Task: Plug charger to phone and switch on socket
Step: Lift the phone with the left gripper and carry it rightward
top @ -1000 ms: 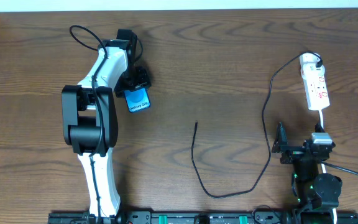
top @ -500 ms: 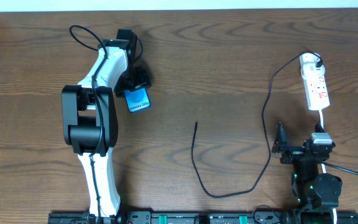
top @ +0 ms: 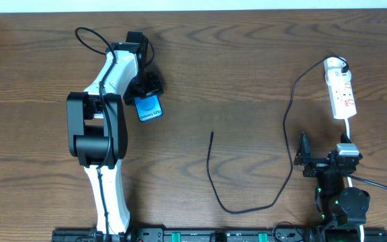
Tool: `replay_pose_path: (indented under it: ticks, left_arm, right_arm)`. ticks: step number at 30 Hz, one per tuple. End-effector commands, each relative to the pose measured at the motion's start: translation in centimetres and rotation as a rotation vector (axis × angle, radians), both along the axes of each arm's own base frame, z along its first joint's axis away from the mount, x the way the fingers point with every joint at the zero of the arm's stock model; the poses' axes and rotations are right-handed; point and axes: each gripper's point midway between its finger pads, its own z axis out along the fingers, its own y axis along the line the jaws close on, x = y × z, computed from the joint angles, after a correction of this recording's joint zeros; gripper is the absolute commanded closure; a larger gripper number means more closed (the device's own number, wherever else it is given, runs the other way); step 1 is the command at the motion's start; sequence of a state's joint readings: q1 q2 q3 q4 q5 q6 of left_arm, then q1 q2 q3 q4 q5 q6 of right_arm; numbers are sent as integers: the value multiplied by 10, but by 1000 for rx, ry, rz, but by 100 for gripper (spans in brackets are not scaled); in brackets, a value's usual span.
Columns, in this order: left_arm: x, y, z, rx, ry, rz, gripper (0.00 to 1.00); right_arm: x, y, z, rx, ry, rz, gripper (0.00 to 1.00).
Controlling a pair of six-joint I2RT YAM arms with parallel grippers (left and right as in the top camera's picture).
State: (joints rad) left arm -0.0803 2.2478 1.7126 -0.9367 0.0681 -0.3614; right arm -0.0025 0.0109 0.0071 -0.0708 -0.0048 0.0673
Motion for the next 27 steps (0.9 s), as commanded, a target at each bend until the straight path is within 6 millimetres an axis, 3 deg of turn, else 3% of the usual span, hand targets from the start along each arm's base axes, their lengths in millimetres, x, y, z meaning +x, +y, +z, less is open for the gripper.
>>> replay_pose_path:
  ticks: [1,20,27]
  left_arm:
    - [-5,6,16,31,-8,-13,92]
    - [0,6,78,24,-141,-13,93]
    - [-1,-9,110,-70,-206,-23,93]
  right_arm:
    - [0,5,-1,-8,1,23,1]
    - [0,5,-1,-8,1,23,1]
    - [0,5,-1,-8,1,23,1]
